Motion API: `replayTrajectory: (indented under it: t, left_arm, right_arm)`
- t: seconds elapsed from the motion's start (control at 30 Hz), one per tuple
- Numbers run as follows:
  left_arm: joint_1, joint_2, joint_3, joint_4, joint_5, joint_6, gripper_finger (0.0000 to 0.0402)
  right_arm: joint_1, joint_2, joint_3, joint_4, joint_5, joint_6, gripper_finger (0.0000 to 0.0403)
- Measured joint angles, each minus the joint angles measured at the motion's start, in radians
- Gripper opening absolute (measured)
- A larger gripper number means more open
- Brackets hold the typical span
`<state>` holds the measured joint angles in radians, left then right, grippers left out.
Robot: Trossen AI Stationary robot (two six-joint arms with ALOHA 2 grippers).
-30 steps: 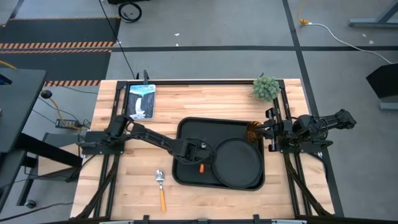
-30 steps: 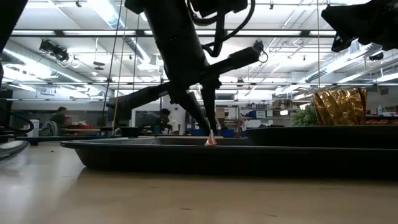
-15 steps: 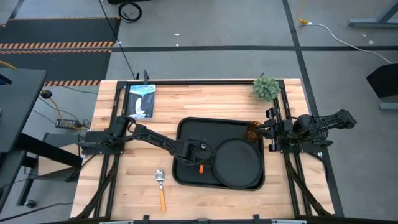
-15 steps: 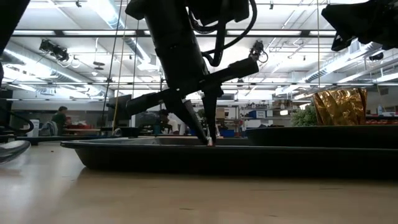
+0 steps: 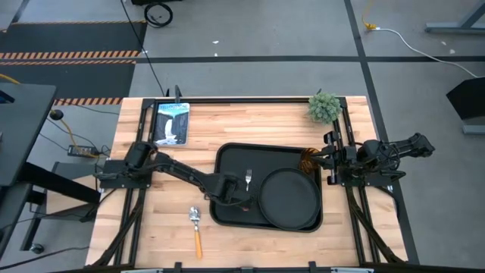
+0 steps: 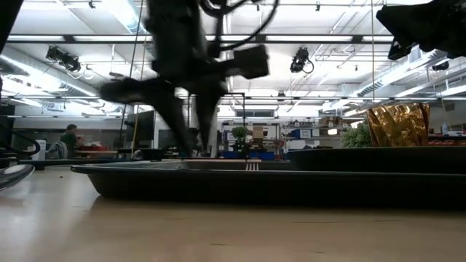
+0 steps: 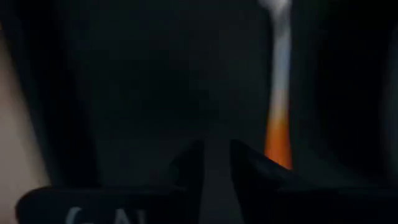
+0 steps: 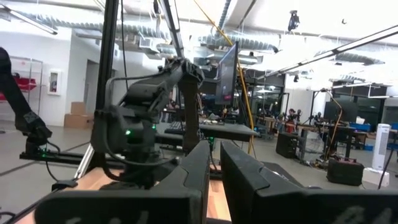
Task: Pick and place plate/cup/fork/spoon on tray
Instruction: Put the yellow spoon on the black tray to the left of the orange fork
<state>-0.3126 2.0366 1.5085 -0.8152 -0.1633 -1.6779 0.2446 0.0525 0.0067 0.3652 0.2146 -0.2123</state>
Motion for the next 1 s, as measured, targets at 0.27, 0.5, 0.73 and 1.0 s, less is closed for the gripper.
replayTrajectory:
  t: [0.27, 0.5, 0.73, 1.0]
  left_arm:
    - [-0.103, -0.075, 0.0, -0.005, 0.095, -0.145, 0.0058]
    - [-0.23, -0.089, 0.0, -0.037, 0.168, -0.319, 0.0044]
    - [-0.35, -0.071, -0.001, -0.177, 0.209, -0.591, 0.0067]
    - [-0.38, -0.027, -0.009, -0.215, 0.211, -0.618, 0.0142]
  right_arm:
    - [0.0, 0.0, 0.0, 0.007, 0.0, 0.0, 0.0045]
    - [0.0, 0.0, 0.0, 0.005, 0.0, 0.0, 0.0045]
    - [0.0, 0.0, 0.0, 0.007, 0.0, 0.0, 0.0045]
    - [0.0, 0.0, 0.0, 0.007, 0.0, 0.0, 0.0045]
